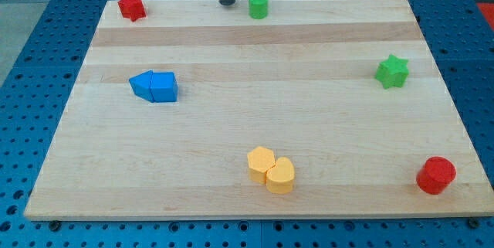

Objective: Push the green circle to the left of the green star

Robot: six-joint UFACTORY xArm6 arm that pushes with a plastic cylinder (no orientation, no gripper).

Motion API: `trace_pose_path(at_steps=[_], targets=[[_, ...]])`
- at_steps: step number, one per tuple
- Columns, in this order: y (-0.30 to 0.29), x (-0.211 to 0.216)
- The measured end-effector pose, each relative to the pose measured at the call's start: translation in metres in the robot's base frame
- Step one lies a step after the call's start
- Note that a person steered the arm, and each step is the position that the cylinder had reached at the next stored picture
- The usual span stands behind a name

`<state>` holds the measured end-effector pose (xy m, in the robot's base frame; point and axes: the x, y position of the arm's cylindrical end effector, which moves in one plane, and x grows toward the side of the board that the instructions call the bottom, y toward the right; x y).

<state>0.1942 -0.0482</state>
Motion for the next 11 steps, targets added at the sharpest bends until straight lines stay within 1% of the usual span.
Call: trace_pose_path(at_steps=[1, 4, 6, 8, 11], targets=[[0.029, 0.018], [0.094, 0.022], [0.132, 0.057], [0.142, 0.09], [0.125, 0.139]])
